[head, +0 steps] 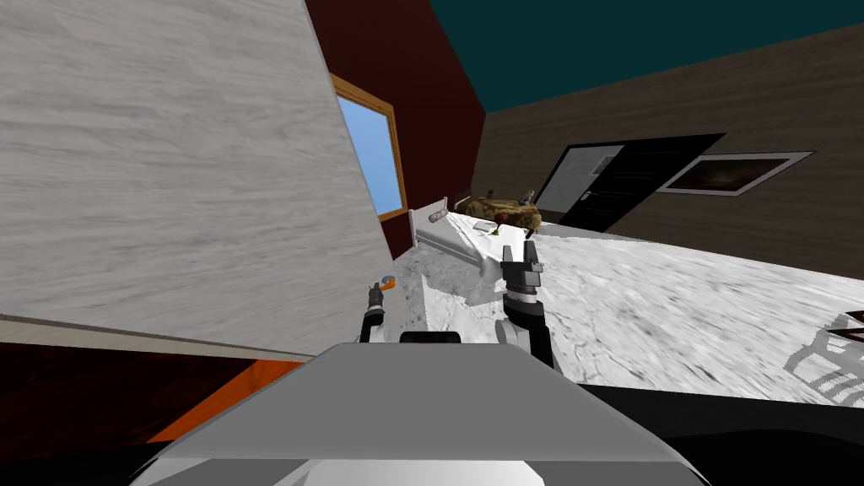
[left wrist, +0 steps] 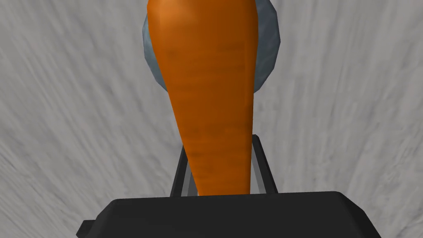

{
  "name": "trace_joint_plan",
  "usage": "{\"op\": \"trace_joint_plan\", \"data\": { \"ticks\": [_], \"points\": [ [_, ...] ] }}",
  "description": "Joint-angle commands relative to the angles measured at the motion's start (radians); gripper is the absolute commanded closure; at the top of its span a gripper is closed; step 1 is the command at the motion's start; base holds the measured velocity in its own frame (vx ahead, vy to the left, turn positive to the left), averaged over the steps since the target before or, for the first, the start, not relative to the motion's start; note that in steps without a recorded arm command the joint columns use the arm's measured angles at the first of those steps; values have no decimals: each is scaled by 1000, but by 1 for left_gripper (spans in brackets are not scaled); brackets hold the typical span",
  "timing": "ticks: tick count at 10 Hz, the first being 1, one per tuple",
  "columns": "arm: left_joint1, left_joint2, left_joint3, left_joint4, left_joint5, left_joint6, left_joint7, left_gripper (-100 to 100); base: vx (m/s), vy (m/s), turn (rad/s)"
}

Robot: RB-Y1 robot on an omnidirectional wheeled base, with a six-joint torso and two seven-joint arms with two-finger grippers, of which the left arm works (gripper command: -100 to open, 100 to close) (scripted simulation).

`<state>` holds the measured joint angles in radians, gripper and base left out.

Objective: Push the door open

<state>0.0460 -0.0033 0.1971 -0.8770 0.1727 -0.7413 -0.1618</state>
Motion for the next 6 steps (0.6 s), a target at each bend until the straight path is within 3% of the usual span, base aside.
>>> {"op": "trace_joint_plan", "data": {
  "ticks": [1, 2, 3, 4, 6],
  "points": [
    [-1, -14, 19, -11, 9, -5, -8, 100, 204, -71, 88],
    [-1, -35, 28, -11, 14, -5, -12, 100, 179, -96, 89],
    [3, -20, 27, -12, 13, -3, -10, 100, 75, -31, 55],
    [5, 7, 49, -15, 26, -5, -16, 100, 129, -17, 31],
    [7, 21, 66, -17, 37, -6, -22, 100, 205, -48, 53]
  ]
}}
